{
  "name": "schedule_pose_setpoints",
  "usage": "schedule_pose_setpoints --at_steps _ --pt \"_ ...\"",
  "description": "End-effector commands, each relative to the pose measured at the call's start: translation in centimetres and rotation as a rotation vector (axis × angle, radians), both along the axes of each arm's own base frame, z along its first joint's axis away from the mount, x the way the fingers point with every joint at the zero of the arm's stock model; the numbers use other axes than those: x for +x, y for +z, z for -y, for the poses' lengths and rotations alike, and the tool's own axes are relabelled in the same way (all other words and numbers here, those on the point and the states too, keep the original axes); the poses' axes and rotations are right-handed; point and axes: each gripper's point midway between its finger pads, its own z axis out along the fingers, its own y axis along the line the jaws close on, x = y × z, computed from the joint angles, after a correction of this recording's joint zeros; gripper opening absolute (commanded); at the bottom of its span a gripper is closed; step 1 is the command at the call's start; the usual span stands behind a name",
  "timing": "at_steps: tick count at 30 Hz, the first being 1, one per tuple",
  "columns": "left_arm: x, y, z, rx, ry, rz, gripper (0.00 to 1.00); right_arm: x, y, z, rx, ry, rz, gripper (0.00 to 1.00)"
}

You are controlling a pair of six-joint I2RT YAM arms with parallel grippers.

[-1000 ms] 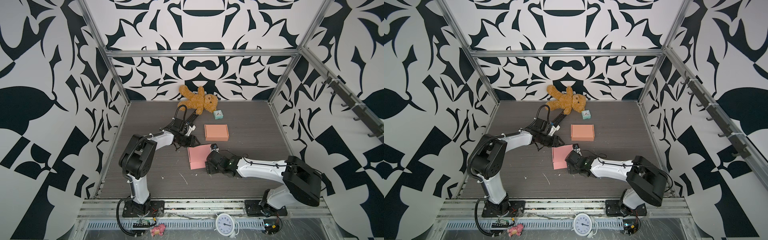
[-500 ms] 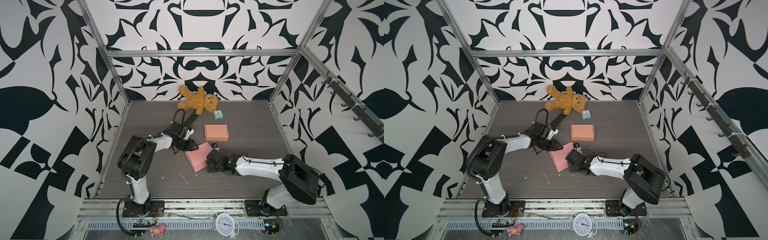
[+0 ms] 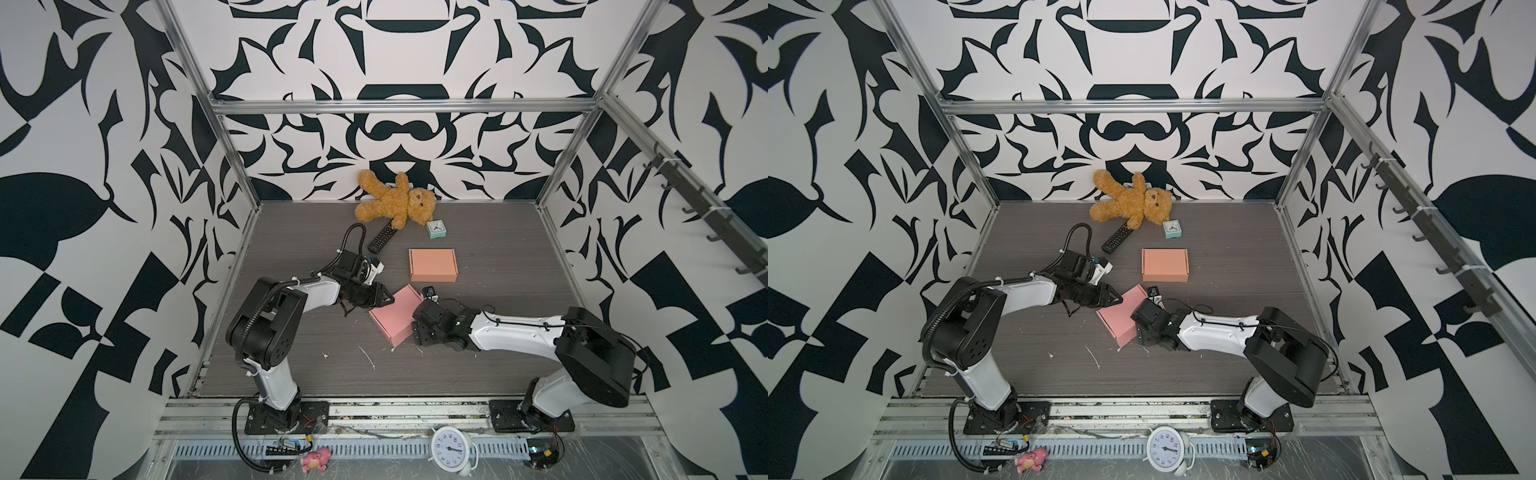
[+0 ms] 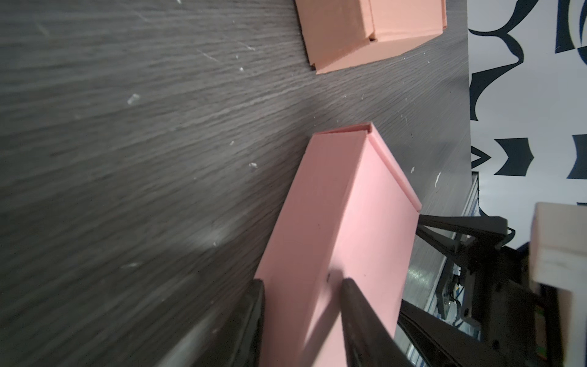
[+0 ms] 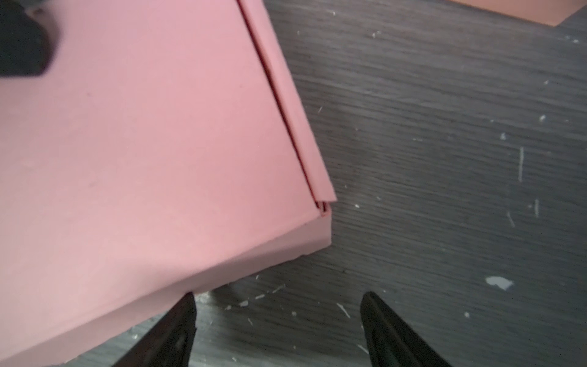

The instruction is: Fold the paper box

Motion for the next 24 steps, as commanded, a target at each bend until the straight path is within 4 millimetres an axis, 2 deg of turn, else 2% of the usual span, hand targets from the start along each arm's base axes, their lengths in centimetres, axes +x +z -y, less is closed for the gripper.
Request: schedule_pose_setpoints --at_steps 1,16,24 --pt "-1.9 0.0 0.1 -0.020 -0.016 -0.053 0.41 1.1 1.3 -0.5 0.028 -0.016 0.049 0.83" --pt "-4.1 -0.4 -0.6 -0.024 -0.002 -0.069 0.40 1.1 1.4 -0.6 0.034 -0.017 0.051 0.83" --pt "-4.6 0.2 -0.3 -0.046 -0.003 -0.075 0.40 1.4 1.6 -1.9 0.073 -0.003 0.039 0.82"
